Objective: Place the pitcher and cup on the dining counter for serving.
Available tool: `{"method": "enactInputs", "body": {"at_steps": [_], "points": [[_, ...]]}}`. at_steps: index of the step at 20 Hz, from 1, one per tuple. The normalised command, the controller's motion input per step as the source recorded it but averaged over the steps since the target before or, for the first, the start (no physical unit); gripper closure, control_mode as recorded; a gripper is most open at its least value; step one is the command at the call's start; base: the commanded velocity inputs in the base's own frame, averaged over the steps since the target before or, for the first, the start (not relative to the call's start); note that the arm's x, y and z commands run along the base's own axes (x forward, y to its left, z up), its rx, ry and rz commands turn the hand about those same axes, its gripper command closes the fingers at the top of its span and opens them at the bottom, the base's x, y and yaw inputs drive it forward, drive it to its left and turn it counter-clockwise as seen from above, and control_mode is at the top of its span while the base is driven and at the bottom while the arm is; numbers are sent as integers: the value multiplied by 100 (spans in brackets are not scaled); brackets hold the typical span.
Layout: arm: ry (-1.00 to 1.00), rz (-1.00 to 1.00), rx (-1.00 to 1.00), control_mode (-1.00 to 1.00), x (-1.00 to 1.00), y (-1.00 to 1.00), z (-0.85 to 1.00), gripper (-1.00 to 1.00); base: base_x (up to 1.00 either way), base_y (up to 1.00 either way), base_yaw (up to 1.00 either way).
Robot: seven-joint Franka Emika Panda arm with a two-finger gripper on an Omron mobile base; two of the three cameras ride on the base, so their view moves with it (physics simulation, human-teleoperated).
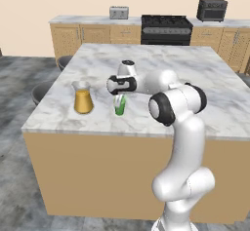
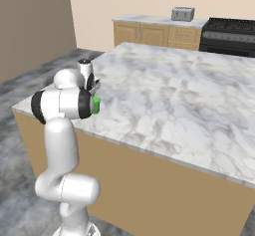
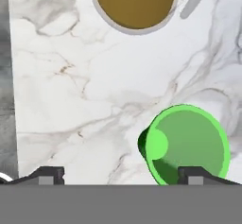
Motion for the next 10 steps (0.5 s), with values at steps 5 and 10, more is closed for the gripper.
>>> {"method": "enactInputs", "body": {"at_steps": [5,10], "points": [[-17,-9,0,-100,-100,-2,60,-100,0,0,0],[-24,-10,0,-100,-100,-9,63,-100,0,0,0]]}}
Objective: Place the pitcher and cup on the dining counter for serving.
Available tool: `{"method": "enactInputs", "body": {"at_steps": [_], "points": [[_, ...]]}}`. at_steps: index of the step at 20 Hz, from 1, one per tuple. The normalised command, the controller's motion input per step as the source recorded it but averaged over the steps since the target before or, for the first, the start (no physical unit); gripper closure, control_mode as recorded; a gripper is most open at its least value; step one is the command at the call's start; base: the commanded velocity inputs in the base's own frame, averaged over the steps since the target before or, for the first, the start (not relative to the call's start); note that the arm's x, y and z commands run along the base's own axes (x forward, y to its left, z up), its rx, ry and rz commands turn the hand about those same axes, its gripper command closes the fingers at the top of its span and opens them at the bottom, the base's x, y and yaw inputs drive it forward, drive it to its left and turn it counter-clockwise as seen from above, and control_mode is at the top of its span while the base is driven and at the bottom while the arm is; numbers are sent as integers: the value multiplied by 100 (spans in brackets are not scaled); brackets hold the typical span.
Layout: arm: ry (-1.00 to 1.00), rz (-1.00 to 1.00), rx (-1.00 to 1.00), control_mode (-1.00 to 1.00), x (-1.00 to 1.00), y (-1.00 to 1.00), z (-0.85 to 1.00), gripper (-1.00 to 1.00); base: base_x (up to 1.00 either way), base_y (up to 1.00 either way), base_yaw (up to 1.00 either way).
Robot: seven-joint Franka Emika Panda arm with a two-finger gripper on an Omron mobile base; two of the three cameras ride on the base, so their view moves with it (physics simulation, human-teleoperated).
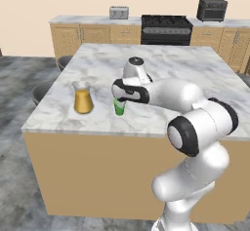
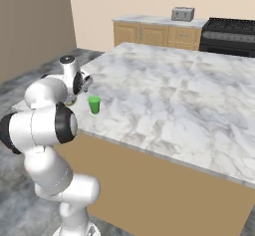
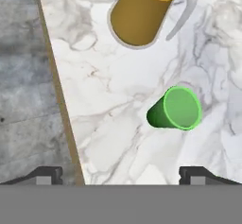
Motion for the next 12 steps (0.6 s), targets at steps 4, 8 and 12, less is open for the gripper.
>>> {"method": "enactInputs", "body": {"at_steps": [4,8,12], "points": [[-24,-13,1,-100,-100,-33,58,-100,0,0,0],[-20,-12,6,-100,-100,-72,41,-100,0,0,0],[-15,-6,7,-100,-100,-100,14,-100,0,0,0]]}}
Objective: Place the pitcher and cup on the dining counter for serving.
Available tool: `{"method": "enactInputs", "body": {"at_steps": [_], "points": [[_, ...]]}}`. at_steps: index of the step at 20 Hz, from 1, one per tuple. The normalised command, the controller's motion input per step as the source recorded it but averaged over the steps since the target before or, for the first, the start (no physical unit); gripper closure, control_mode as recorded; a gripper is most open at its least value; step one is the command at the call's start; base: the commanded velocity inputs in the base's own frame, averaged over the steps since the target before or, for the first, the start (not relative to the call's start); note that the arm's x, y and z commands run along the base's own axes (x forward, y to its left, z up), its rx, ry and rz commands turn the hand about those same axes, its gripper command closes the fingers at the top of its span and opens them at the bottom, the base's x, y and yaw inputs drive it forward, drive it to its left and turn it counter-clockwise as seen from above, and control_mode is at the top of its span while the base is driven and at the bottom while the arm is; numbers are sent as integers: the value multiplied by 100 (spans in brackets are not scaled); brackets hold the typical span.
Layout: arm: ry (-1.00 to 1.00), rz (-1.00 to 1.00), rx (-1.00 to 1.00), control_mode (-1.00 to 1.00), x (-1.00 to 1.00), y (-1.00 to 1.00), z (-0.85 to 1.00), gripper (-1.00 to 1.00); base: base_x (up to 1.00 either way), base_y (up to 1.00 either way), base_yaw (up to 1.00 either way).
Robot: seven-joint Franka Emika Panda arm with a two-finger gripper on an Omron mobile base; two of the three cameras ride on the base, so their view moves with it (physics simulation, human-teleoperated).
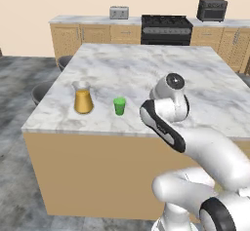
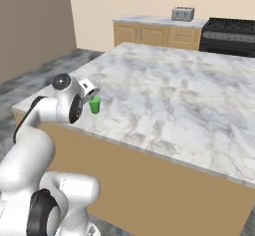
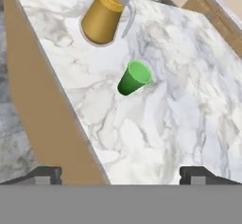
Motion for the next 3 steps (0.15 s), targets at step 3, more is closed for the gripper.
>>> {"method": "enactInputs", "body": {"at_steps": [3], "points": [[-9,-7,8,-100,-100,-100,15,-100,0,0,0]]}}
